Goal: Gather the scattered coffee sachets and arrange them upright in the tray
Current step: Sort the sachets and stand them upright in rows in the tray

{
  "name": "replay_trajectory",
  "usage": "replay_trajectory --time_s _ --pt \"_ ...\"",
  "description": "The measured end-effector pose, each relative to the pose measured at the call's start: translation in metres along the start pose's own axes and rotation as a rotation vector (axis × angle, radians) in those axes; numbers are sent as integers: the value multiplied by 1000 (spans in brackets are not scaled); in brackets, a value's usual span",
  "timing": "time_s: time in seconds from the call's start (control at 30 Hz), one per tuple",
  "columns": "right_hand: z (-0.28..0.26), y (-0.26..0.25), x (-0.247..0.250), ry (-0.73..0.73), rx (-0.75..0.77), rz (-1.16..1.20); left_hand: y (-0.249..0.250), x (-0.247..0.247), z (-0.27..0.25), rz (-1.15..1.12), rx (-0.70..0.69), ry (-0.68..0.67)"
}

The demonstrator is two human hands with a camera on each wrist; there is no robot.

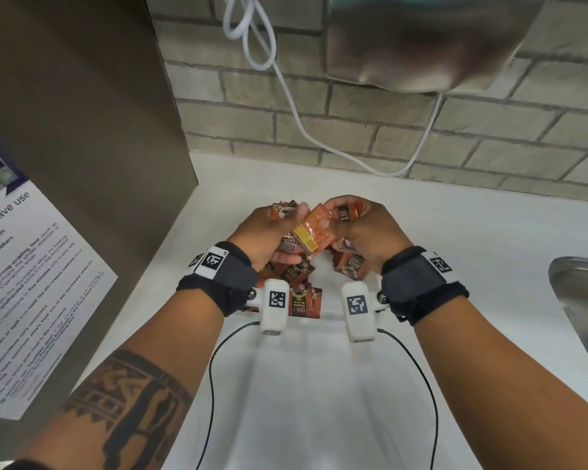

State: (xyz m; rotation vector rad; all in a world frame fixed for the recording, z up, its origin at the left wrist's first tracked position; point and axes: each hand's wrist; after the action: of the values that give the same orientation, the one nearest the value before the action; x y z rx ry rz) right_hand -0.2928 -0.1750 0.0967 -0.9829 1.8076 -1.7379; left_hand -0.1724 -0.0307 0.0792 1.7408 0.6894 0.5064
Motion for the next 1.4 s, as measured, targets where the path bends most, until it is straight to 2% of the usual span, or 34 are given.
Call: replay_trajectory --time_s 0.07,0.13,0.2,0.27,0.4,0.57,0.63,0.7,0.8,0.93,1.0,1.13,1.23,1.3,1.4 --pt "0 -3 0 95 87 35 0 2 3 -93 100 36" --pt "0 -4 -1 209 255 21 -1 4 5 -178 150 62" --pt "-3 -4 -5 213 387 -57 -1 4 6 -259 148 39" --pt "-7 1 -10 156 439 -186 1 3 7 -301 105 2" --pt "-5 12 -10 41 309 -200 1 5 11 -270 -39 83" --pt "2 10 2 123 69 86 3 10 13 -202 -105 122" --pt "3 9 2 61 -16 181 3 7 12 -173 -122 93" --pt "3 8 1 -29 -28 237 3 3 11 -155 -132 55" --pt "5 9 0 -74 14 239 3 0 9 -149 -115 12" --pt "6 6 2 -170 4 53 4 1 10 -30 -134 68" --pt "6 5 2 -209 -25 2 5 2 11 0 -128 52" --pt "8 5 0 -72 29 77 6 7 11 -41 -57 42" --pt "8 3 -2 65 20 303 4 9 10 -24 7 44" --pt "8 0 0 133 -3 339 2 8 10 -156 43 107" --pt "5 5 -1 36 -62 263 5 5 12 -494 122 215"
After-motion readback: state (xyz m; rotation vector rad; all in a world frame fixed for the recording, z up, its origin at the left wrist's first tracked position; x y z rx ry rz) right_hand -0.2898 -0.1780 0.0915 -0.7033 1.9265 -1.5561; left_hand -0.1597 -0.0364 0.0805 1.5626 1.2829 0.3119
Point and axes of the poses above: each hand's wrist, its own z-axis towards the middle knuckle, its own x-axis out of the back of the hand, y = z × x, and after that the axes turned 6 degrees about y, right-handed
